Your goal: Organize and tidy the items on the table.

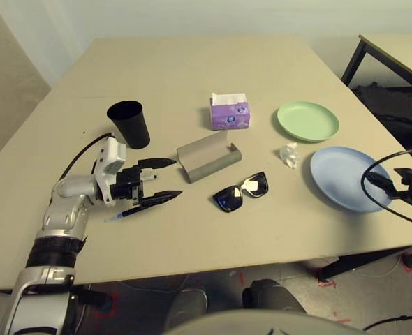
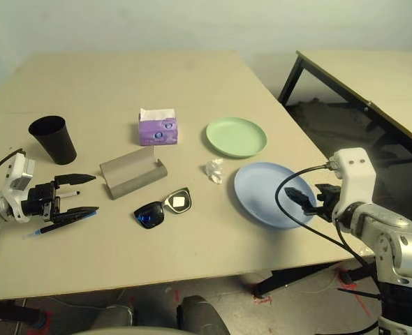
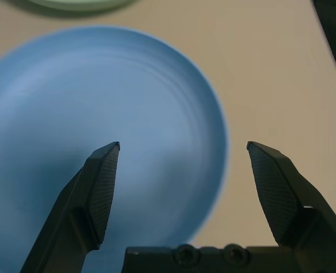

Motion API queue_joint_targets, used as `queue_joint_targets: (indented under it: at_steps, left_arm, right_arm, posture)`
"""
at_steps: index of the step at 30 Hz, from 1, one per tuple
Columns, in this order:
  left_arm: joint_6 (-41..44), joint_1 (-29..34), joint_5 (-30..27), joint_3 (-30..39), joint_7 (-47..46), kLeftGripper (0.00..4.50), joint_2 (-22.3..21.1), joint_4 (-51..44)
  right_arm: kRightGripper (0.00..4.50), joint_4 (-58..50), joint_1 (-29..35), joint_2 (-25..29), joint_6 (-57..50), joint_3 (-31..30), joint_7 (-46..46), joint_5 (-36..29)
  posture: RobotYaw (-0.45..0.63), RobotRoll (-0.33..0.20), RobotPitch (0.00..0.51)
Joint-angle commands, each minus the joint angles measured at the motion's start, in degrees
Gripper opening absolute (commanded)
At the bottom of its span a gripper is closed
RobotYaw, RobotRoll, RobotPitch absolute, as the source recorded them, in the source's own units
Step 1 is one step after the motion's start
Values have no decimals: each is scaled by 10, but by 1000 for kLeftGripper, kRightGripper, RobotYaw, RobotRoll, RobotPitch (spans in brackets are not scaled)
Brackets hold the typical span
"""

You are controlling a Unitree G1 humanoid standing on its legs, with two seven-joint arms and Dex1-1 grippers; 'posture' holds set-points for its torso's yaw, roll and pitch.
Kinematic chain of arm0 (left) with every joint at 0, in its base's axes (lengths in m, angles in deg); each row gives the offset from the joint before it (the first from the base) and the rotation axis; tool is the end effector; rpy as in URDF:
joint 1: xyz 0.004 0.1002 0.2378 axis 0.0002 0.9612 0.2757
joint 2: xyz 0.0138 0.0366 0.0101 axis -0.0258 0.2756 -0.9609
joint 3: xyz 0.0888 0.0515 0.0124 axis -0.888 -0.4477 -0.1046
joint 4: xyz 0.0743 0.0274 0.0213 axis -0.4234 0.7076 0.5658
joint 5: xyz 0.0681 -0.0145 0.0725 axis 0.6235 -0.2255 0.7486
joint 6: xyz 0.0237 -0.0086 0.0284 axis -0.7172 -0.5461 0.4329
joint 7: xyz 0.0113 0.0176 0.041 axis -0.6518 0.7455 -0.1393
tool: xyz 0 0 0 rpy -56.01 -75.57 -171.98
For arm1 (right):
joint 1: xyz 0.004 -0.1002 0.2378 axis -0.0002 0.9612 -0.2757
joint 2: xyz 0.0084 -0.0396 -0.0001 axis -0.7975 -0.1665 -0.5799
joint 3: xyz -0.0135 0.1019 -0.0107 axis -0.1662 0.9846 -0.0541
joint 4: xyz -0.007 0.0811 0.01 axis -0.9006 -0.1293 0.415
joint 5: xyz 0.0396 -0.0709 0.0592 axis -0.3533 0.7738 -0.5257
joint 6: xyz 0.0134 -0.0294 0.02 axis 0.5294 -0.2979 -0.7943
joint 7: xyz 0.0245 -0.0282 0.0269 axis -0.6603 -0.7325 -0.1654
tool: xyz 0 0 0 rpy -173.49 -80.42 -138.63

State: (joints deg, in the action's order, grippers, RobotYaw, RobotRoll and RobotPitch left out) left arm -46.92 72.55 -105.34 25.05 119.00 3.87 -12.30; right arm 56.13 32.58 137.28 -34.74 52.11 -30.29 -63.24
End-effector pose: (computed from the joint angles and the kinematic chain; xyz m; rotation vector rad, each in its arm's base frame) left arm 0.2468 0.3051 0.1149 0.2472 0.0681 -1.2003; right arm 0.1929 -0.3423 0.1479 -0.1345 0.5421 -0.0212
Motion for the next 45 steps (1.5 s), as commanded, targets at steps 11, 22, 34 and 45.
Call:
queue_joint_targets:
  at_steps: [11, 22, 34, 45]
  left_arm:
    - [-26, -7, 13, -1, 1, 4463, 0, 24]
    - [-40, -10, 14, 0, -6, 4500, 2, 33]
    - [-48, -9, 14, 1, -11, 4500, 3, 43]
    - [-56, -4, 16, 2, -18, 4500, 4, 46]
  right_arm:
    - [4500, -36, -18, -13, -222, -14, 11, -39]
    - [991, -15, -57, -30, -252, -14, -1, -27]
    - [12, 29, -156, -26, -305, 13, -18, -29]
    - [12, 97, -313, -62, -394, 61, -46, -26]
  posture:
    - [-70, 0, 8]
    - [-58, 0, 2]
    - [-57, 0, 3]
    - [-47, 0, 4]
